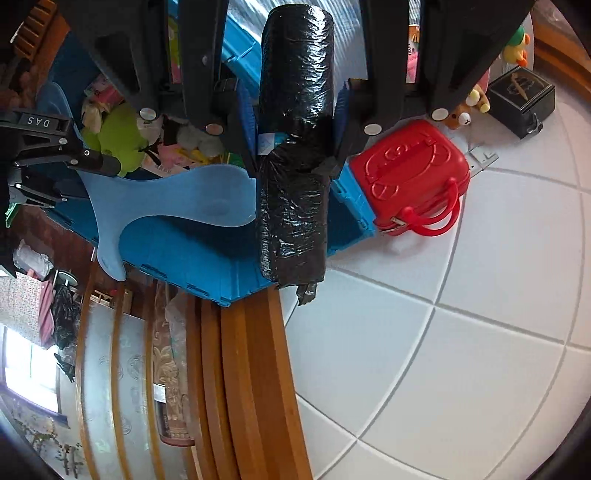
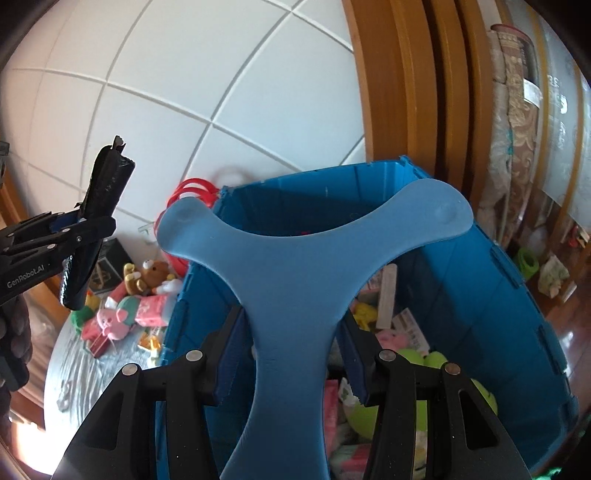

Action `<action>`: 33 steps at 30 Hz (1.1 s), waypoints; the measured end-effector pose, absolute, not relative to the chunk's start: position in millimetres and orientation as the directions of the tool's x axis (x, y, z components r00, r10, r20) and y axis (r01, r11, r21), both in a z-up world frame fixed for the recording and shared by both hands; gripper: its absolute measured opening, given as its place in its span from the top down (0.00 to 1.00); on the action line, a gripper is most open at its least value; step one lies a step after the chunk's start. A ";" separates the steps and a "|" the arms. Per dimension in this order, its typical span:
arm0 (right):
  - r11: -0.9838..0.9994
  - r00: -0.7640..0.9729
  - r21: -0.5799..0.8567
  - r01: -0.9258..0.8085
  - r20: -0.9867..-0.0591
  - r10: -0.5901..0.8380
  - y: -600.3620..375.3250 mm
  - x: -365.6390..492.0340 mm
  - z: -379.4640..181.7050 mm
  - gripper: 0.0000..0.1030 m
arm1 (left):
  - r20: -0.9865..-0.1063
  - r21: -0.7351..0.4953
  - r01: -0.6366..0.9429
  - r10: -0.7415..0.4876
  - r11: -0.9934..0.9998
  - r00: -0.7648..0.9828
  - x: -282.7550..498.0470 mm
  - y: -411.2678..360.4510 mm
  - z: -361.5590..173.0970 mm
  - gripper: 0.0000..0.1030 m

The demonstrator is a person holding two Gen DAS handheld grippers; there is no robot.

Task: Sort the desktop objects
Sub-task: 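Open both tools to drop the black tube and blue toy into the bin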

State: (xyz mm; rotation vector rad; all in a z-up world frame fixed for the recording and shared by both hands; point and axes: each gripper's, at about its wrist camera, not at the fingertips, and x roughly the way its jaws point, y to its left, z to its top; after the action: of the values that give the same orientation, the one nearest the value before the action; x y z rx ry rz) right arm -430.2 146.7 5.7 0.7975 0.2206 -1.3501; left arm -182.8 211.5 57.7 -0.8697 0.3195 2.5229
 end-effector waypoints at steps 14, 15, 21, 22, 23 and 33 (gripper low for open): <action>-0.089 0.173 0.388 0.917 -0.591 -0.788 143.8 -479.6 -15.2 0.52 | -0.648 0.084 -0.557 0.380 -0.826 -0.660 -207.7 295.7 60.8 0.65; -0.089 0.175 0.390 0.917 -0.592 -0.787 142.0 -481.4 -16.3 0.50 | -0.649 0.084 -0.549 0.373 -0.832 -0.664 -208.7 296.7 61.3 0.61; -0.094 0.179 0.414 0.905 -0.573 -0.800 142.6 -486.4 -21.4 0.05 | -0.628 0.114 -0.488 0.318 -0.865 -0.710 -209.5 293.5 66.1 0.26; -0.094 0.180 0.416 0.904 -0.572 -0.800 143.0 -485.9 -21.5 0.05 | -0.632 0.116 -0.482 0.310 -0.868 -0.710 -209.6 291.3 65.9 0.26; -0.090 0.184 0.417 0.904 -0.571 -0.800 142.2 -485.6 -20.9 0.05 | -0.635 0.119 -0.474 0.300 -0.872 -0.712 -208.9 289.1 65.8 0.26; -0.016 0.234 0.416 0.909 -0.543 -0.807 152.0 -450.9 2.7 0.04 | -0.648 0.147 -0.392 0.211 -0.908 -0.732 -186.3 241.7 65.8 0.26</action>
State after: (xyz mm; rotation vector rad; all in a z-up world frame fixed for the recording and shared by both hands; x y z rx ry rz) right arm -450.9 152.0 2.7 0.8045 0.1582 -1.3707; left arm -186.3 241.7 65.8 -0.9329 0.3939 2.6238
